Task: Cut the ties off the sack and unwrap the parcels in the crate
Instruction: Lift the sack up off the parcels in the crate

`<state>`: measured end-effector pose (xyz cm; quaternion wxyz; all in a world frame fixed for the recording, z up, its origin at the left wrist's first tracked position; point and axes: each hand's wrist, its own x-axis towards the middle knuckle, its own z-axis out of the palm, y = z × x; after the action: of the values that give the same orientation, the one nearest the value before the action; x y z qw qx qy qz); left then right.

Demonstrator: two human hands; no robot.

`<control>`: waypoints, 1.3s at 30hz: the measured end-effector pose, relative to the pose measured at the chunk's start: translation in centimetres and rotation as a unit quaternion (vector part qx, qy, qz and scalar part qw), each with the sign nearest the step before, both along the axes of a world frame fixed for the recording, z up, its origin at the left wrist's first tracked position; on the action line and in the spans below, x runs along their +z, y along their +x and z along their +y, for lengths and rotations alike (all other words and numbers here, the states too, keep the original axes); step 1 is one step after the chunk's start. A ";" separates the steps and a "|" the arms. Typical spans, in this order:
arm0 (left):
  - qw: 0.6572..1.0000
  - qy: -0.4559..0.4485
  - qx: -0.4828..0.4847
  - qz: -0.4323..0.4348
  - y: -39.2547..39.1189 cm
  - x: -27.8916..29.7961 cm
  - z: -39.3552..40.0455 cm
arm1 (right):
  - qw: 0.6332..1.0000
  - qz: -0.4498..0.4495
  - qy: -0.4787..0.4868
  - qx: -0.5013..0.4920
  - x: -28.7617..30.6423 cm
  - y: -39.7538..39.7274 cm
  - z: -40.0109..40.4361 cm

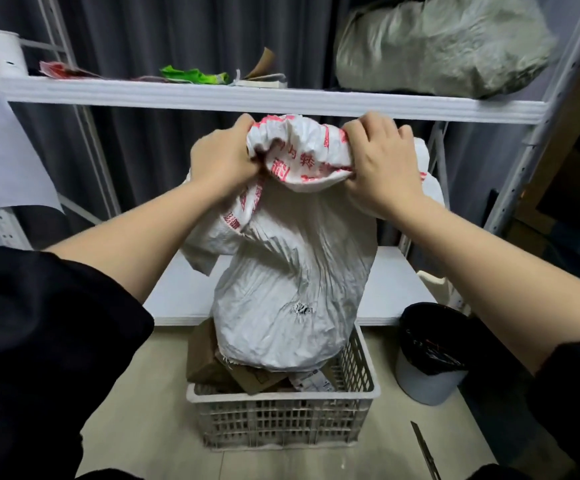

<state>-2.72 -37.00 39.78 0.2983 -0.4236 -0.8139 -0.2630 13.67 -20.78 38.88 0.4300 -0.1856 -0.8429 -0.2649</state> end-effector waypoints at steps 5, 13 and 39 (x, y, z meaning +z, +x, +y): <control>1.000 0.014 -0.012 -0.010 0.9 1.0 -0.4 | 1.000 -0.001 0.026 -0.003 1.8 1.3 -0.7; 0.997 0.070 -0.041 -0.010 3.5 2.2 0.0 | 0.995 0.019 0.095 -0.033 4.2 4.1 -0.8; 0.996 0.045 0.021 0.074 1.1 -0.6 -0.5 | 0.991 0.070 0.117 0.009 -0.8 0.9 0.2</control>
<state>-1.58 -37.51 39.19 0.3820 -0.4110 -0.7857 -0.2604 14.54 -20.55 38.09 0.5086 -0.1447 -0.7756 -0.3446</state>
